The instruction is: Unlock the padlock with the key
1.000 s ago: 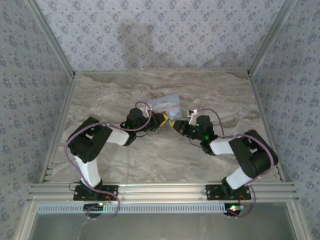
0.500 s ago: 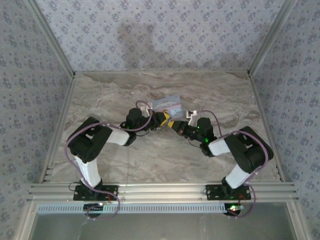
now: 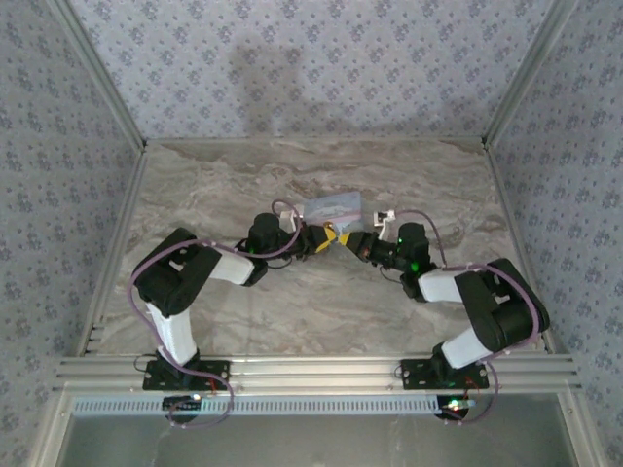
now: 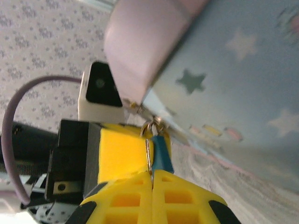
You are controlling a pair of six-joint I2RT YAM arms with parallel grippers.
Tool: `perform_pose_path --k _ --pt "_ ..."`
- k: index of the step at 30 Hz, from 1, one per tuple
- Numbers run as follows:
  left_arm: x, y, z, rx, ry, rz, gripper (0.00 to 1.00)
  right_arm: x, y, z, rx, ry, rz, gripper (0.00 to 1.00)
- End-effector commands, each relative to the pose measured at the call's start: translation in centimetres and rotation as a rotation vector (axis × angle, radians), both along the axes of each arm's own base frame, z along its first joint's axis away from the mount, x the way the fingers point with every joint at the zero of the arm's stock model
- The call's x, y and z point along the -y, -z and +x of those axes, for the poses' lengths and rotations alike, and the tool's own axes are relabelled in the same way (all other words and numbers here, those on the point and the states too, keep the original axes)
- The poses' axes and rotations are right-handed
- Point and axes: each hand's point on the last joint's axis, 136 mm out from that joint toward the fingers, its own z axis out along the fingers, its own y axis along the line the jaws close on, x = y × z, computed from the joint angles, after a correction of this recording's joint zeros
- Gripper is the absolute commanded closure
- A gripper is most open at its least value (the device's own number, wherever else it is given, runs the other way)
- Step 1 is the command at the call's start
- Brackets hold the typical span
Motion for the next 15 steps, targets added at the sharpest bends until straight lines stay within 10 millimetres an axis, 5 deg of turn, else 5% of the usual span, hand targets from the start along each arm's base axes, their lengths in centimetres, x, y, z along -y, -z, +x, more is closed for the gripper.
perform_pose_path --k 1,6,15 --pt "0.7 -1.5 0.0 0.047 0.030 -0.036 1.00 -0.9 -0.3 -2.4 -0.006 -0.173 -0.015 1.00" --pt "0.5 -1.7 0.2 0.050 0.036 -0.037 1.00 -1.2 0.3 -5.0 -0.060 -0.328 -0.067 1.00" --pt "0.4 -2.2 0.1 0.060 0.046 -0.048 1.00 -1.2 1.4 -4.5 -0.127 -0.351 -0.114 1.00"
